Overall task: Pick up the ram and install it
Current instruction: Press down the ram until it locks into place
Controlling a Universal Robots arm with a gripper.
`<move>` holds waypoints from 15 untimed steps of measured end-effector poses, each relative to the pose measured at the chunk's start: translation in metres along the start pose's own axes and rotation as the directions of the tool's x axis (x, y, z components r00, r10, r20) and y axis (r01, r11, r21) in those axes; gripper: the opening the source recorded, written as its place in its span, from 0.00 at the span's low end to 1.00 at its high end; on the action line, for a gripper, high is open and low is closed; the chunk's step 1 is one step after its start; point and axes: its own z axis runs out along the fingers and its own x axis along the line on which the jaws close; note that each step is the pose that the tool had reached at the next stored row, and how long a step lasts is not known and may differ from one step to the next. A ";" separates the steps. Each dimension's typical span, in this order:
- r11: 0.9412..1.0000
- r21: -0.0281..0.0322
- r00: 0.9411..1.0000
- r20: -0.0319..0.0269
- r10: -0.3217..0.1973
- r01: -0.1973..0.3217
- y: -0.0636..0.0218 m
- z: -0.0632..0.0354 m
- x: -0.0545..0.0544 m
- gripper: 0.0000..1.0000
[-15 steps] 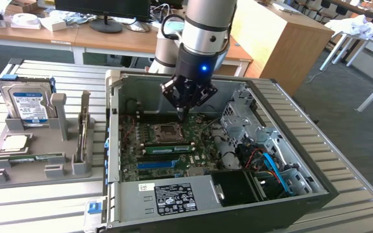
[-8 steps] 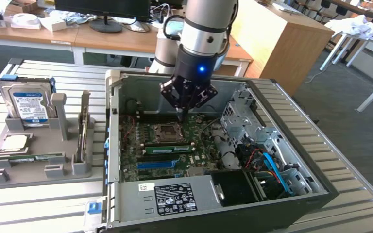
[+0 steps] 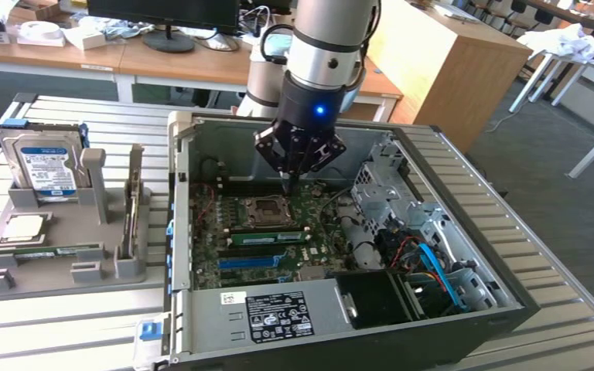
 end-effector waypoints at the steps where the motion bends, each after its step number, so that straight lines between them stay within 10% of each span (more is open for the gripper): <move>1: 1.000 0.000 1.000 -0.004 0.000 0.000 0.0000 0.0000 -0.001 0.10; 15: 1.000 0.000 1.000 -0.014 0.001 -0.001 0.0000 -0.0073 -0.002 0.10</move>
